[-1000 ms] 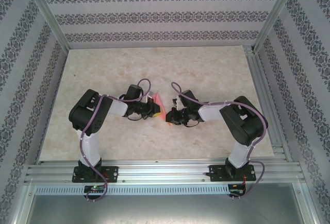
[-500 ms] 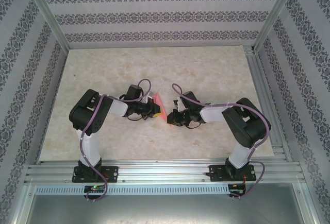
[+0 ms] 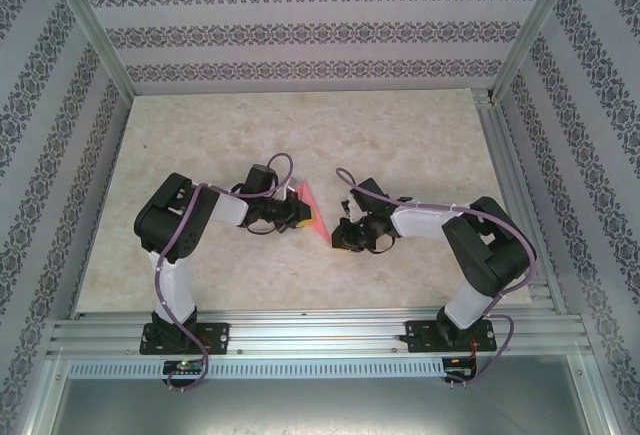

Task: Fold a paper plane with a square sheet of paper (pick it up from the middle)
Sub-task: Fold the wing for the fifth time at the center of the table.

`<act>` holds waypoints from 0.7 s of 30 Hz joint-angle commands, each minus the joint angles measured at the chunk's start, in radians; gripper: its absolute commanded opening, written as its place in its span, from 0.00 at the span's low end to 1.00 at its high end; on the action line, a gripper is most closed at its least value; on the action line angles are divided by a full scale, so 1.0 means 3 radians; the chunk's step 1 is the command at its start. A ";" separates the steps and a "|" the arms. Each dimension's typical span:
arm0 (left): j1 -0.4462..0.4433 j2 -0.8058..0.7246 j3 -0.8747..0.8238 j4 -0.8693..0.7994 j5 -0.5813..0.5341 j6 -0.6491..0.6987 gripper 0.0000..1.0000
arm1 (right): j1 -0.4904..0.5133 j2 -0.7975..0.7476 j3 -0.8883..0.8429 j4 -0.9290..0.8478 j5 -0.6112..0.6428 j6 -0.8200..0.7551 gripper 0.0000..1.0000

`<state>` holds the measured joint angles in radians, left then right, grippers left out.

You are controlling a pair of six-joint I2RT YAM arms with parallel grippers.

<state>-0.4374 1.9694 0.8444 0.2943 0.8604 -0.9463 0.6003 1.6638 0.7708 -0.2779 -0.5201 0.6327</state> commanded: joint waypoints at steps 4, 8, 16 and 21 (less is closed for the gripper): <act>0.0102 0.0159 -0.0094 -0.0158 -0.0255 0.0071 0.00 | -0.0023 -0.0082 0.0362 0.0213 -0.0111 0.0153 0.15; 0.0100 0.0154 -0.0089 -0.0168 -0.0261 0.0077 0.00 | -0.0027 0.0223 0.0511 0.0348 -0.0082 0.0226 0.15; 0.0106 0.0143 -0.0118 -0.0167 -0.0265 0.0081 0.00 | 0.0009 0.0663 0.0564 0.0377 -0.0066 0.0182 0.13; 0.0103 0.0126 -0.0091 -0.0208 -0.0275 0.0086 0.00 | -0.0002 0.0772 0.0425 0.0381 0.0001 0.0173 0.13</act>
<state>-0.4332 1.9694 0.8406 0.3012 0.8627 -0.9451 0.5999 1.8572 0.9306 -0.1459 -0.5587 0.6872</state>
